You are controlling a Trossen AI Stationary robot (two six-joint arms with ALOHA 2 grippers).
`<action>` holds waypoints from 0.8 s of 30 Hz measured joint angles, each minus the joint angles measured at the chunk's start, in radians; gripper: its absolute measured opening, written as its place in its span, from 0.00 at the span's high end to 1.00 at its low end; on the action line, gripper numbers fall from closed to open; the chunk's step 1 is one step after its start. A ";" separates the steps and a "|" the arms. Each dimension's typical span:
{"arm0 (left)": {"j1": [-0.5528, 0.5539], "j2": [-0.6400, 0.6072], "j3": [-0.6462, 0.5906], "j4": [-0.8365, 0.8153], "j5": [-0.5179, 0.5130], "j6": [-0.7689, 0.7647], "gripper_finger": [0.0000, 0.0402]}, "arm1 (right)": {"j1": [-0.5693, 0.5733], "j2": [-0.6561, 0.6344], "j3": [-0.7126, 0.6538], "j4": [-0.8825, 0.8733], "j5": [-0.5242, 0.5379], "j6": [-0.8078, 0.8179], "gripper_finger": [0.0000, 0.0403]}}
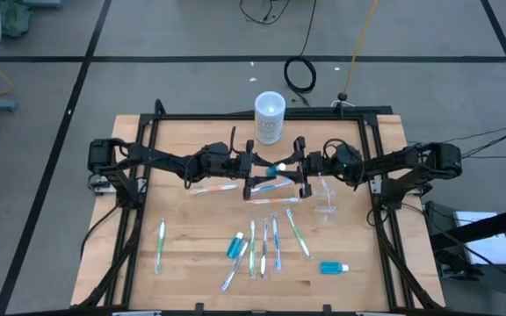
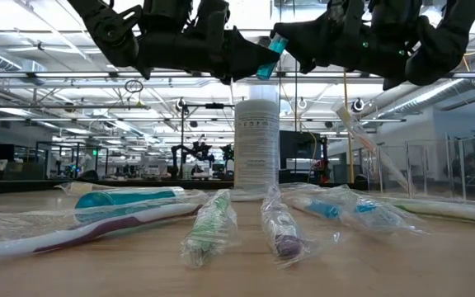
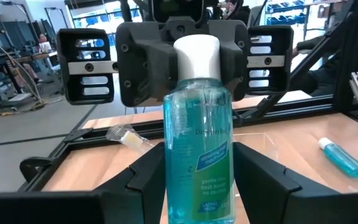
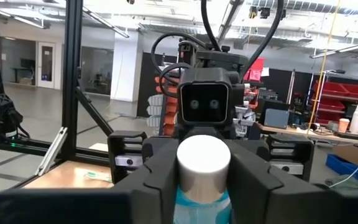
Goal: Pick & Place toothbrushing station
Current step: Put the left mouthwash into the transparent organizer
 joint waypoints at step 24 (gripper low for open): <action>-0.036 -0.001 0.000 -0.026 -0.144 0.022 0.26 | -0.062 -0.061 -0.002 -0.130 -0.015 0.252 0.78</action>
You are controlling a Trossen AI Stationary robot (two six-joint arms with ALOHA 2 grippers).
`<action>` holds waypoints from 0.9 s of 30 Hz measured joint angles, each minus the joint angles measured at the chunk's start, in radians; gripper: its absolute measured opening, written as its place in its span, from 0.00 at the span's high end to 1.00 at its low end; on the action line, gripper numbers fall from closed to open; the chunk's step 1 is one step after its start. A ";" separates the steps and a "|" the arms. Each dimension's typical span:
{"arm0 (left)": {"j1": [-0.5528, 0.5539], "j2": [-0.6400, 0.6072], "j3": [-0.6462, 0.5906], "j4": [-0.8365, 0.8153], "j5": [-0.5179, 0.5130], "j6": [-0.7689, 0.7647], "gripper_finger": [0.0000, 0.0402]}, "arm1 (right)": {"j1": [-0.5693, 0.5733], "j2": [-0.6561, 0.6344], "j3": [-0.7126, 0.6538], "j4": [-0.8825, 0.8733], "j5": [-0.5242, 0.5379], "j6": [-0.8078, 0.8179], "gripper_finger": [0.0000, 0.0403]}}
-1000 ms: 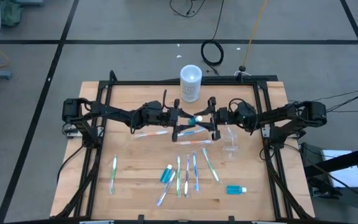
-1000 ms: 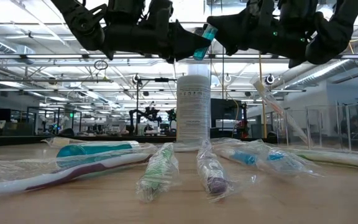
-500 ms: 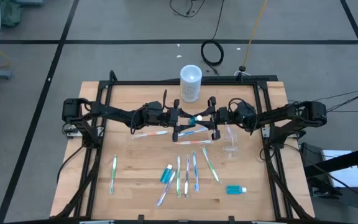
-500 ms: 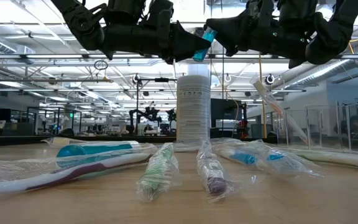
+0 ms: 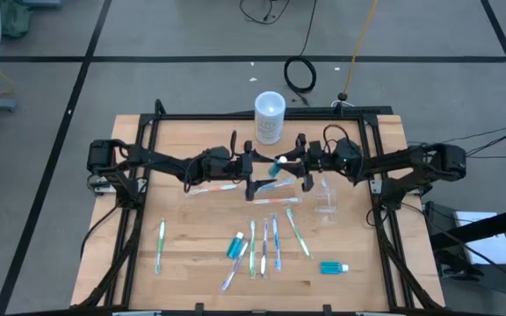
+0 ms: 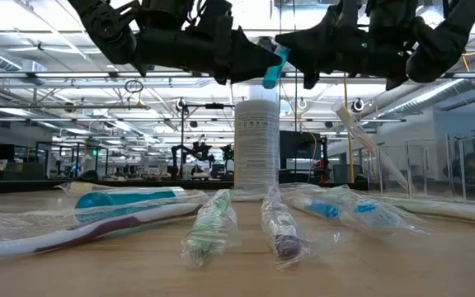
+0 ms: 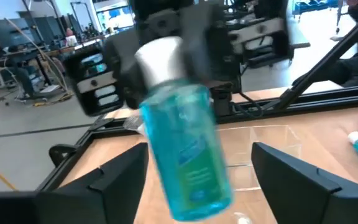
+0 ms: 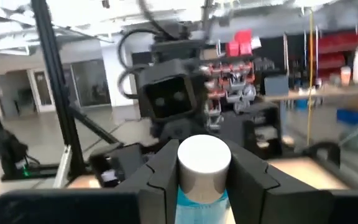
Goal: Pick & Place toothbrushing station
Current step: Put the left mouthwash into the transparent organizer
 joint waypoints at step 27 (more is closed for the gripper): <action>0.009 -0.068 0.001 -0.210 -0.039 -0.026 0.27 | 0.071 -0.977 -0.117 -1.407 0.315 -0.046 0.77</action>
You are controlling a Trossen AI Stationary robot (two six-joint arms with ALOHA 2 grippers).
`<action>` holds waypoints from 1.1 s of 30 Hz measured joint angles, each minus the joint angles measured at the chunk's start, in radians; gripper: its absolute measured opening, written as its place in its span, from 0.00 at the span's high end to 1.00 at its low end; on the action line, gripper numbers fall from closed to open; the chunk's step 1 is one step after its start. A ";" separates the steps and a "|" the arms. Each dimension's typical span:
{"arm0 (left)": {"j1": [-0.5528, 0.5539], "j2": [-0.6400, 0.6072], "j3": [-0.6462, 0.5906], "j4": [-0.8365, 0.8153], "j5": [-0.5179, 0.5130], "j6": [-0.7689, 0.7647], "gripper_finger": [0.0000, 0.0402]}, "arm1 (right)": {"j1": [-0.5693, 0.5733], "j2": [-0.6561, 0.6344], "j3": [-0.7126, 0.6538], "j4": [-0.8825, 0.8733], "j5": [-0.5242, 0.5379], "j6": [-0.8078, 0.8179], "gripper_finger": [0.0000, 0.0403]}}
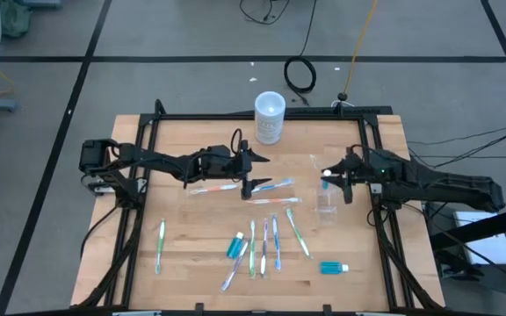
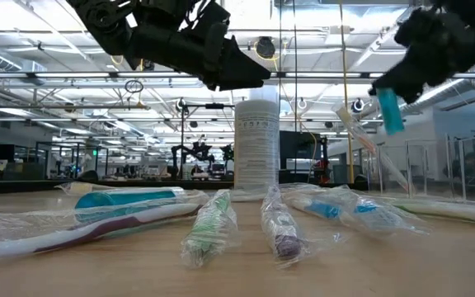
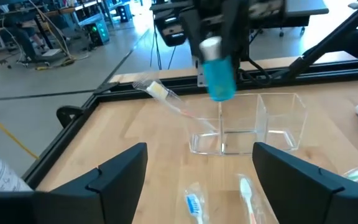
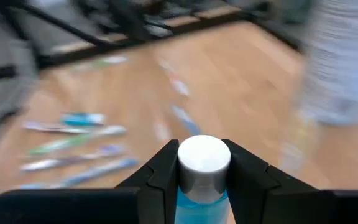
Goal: Pick & Place toothbrushing station
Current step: Put the left mouthwash into the transparent organizer
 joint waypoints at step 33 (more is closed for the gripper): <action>0.000 0.000 0.000 -0.002 0.003 -0.021 0.31 | 0.000 -0.076 -0.078 -0.097 -0.204 0.057 0.77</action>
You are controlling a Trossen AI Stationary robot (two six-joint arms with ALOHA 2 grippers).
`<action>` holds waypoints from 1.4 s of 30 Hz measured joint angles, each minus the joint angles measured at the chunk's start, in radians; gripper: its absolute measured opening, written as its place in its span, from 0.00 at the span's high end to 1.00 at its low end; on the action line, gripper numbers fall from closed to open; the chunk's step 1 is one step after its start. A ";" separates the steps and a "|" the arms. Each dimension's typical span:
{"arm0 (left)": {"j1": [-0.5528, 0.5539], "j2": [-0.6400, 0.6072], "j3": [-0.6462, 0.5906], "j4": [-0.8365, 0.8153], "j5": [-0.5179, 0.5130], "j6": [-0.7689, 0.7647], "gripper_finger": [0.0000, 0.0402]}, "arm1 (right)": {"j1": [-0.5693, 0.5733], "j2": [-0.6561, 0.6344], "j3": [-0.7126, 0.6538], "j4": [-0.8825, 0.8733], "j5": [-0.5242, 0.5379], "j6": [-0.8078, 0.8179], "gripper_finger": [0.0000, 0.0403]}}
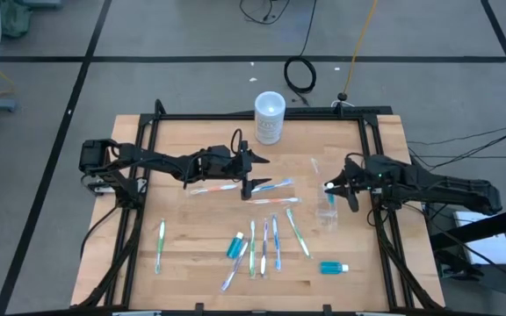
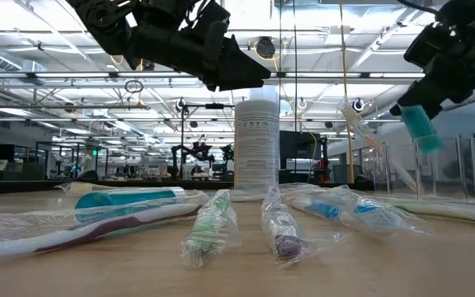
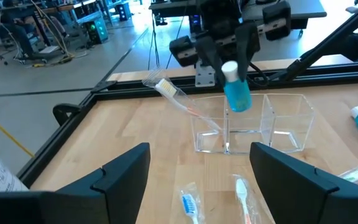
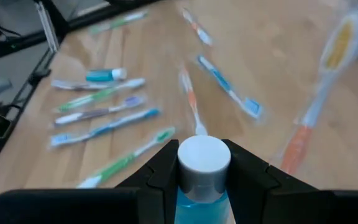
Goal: Pick & Place toothbrushing station
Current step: Put the left mouthwash into the transparent organizer, then put the top blue toothbrush into the transparent organizer
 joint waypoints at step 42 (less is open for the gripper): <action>0.000 0.000 0.000 -0.107 -0.001 -0.002 0.31 | -0.007 0.353 -0.084 1.245 0.158 -0.434 0.64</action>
